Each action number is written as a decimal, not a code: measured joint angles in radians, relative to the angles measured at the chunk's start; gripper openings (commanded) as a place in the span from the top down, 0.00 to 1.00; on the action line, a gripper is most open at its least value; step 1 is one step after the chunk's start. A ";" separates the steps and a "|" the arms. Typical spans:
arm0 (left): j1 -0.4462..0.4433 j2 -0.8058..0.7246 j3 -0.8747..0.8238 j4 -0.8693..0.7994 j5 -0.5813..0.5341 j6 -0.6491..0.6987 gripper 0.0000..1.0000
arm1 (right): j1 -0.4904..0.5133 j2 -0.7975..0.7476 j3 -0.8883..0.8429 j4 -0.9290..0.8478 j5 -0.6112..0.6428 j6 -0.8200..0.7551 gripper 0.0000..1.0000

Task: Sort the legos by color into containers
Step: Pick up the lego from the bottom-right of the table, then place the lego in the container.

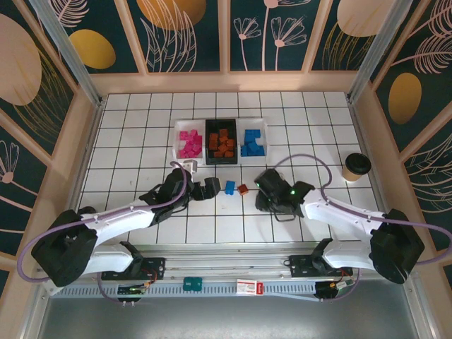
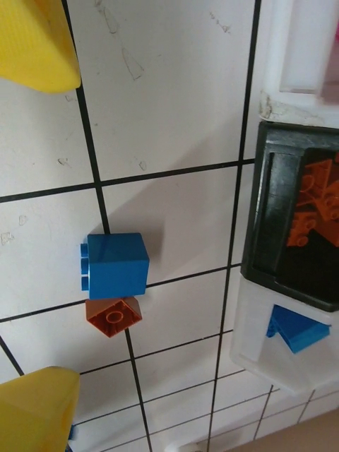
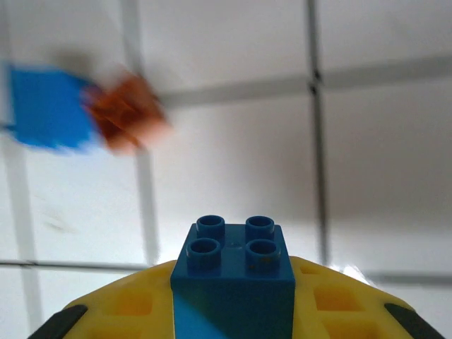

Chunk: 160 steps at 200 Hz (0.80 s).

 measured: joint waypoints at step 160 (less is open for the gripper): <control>0.000 -0.176 -0.034 -0.151 -0.057 0.000 0.01 | -0.265 0.654 0.556 0.462 0.068 -0.321 0.36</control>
